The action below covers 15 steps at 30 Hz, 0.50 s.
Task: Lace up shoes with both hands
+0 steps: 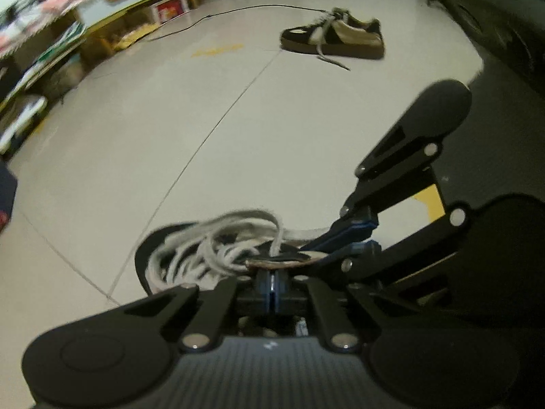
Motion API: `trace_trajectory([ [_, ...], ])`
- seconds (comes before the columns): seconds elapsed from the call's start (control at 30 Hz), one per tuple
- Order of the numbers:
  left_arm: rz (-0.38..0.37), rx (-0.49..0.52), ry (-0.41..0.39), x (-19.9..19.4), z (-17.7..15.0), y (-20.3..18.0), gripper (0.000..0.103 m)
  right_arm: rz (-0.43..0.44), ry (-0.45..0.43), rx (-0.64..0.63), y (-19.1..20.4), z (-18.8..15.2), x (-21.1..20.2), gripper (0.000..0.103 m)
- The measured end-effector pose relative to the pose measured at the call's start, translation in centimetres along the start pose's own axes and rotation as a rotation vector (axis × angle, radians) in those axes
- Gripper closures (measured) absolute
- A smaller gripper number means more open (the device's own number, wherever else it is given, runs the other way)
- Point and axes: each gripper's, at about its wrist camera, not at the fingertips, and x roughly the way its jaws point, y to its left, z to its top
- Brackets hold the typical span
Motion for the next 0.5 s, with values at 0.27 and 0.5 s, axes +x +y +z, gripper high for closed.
trace_trajectory([
  [0.27,0.003,-0.017,-0.016,-1.4,-1.2,-0.3,0.103,0.002,0.014,0.112,-1.4,0.1,0.1,0.097],
  [0.5,0.009,-0.038,-0.054,-2.5,-0.3,0.5,0.098,0.054,0.001,0.146,-2.3,0.4,-0.2,0.087],
])
